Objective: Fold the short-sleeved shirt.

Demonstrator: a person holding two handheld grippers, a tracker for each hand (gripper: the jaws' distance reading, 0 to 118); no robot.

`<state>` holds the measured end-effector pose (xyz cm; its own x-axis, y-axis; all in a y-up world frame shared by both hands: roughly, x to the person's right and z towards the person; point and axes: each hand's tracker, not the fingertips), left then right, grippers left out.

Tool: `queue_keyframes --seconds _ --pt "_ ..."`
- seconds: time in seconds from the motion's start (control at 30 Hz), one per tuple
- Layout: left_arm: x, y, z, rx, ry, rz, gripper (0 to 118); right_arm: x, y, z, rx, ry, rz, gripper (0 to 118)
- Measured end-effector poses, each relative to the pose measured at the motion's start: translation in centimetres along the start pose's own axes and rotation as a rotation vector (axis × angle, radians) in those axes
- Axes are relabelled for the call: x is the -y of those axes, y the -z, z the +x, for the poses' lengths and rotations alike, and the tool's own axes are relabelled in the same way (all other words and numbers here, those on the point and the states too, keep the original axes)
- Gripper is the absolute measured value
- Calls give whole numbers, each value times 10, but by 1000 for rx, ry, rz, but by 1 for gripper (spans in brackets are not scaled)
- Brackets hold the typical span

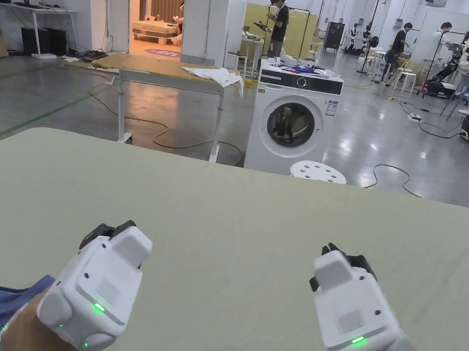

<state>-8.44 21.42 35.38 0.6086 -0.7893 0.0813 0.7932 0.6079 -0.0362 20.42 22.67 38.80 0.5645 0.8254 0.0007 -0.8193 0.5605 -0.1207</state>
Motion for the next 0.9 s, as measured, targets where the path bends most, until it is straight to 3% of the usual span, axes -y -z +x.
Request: queue_keyframes --seconds 0.07,0.1,0.13,0.2,0.27,0.33,0.4,0.47,0.57,0.67,0.8,0.9 --pt "5 1 14 -47 241 -12 0 3 -1 -12 9 -255 17 4" --pt "8 1 17 -50 309 2 0 3 -3 -15 27 -339 13 4" --pt "10 0 17 -39 324 12 0 4 -5 -16 33 -377 8 4" --pt "14 1 12 -19 278 7 0 5 -7 -16 19 -324 -3 4" --pt "14 2 4 19 120 -14 0 10 -6 -14 2 -204 -27 4" --pt "12 2 -10 34 -127 -32 0 10 -7 -8 -33 21 -43 4" --pt "15 2 -26 56 -415 -41 0 15 -3 0 -69 319 -88 4" --pt "23 1 -42 82 -743 -34 0 20 -1 6 -63 563 -121 3" --pt "39 -3 -50 71 -1077 -6 0 27 -2 9 -19 806 -145 3" --pt "44 -8 -51 63 -1204 39 0 34 -8 6 22 953 -111 3" --pt "42 -9 -54 64 -1178 53 0 36 -15 9 73 1032 -85 3" --pt "37 -8 -57 71 -1076 42 0 36 -17 13 104 1046 -92 3"
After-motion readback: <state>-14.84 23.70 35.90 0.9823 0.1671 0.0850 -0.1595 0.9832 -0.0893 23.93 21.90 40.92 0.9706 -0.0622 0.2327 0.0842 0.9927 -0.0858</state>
